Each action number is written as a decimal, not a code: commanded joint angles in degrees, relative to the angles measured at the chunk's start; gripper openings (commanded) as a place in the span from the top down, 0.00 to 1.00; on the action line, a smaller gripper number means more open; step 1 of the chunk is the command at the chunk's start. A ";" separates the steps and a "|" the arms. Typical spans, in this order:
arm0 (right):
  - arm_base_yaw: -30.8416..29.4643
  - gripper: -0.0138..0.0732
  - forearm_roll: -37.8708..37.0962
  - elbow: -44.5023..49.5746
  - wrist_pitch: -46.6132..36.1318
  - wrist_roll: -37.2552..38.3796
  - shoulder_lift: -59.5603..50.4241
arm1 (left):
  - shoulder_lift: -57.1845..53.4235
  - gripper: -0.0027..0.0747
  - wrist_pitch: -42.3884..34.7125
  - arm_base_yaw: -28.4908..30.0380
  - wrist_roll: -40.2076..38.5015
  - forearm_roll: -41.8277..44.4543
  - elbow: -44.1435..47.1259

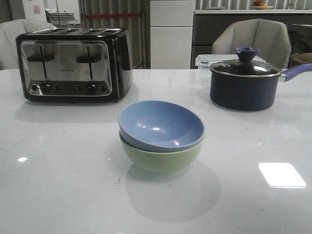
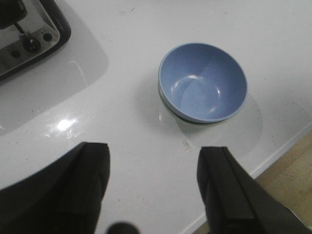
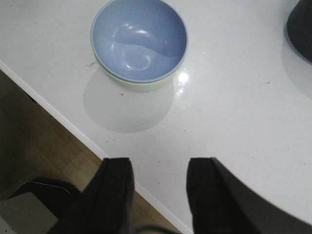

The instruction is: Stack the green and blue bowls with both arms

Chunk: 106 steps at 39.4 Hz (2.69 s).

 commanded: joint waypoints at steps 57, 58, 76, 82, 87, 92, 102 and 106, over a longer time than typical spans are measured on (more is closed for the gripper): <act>-0.02 0.78 -0.45 0.99 -1.42 0.55 -2.30 | -22.89 0.84 -5.46 0.06 -8.00 4.64 15.53; -0.02 0.78 -0.45 0.99 -1.42 0.55 -2.30 | -22.89 0.84 -5.46 0.06 -8.00 4.64 15.53; -0.02 0.78 -0.45 0.99 -1.52 0.55 -2.30 | -42.07 0.84 -20.56 19.51 -5.79 4.93 28.01; -0.02 0.78 -0.45 0.99 -1.52 0.55 -2.30 | -49.94 0.84 -26.33 25.11 -5.88 3.92 37.70; -0.02 0.78 -0.45 0.99 -1.52 0.55 -2.30 | -54.47 0.84 -33.06 25.87 -9.17 4.91 45.52; -0.02 0.78 -0.45 0.99 -1.52 0.55 -2.30 | -57.16 0.84 -40.56 25.87 -14.04 8.26 52.50; -0.02 0.78 -0.45 0.99 -1.52 0.55 -2.30 | -58.98 0.84 -47.27 25.87 -18.14 12.15 58.20; -0.02 0.78 -0.45 0.99 -1.52 0.55 -2.30 | -59.24 0.84 -48.84 25.87 -17.88 12.55 58.20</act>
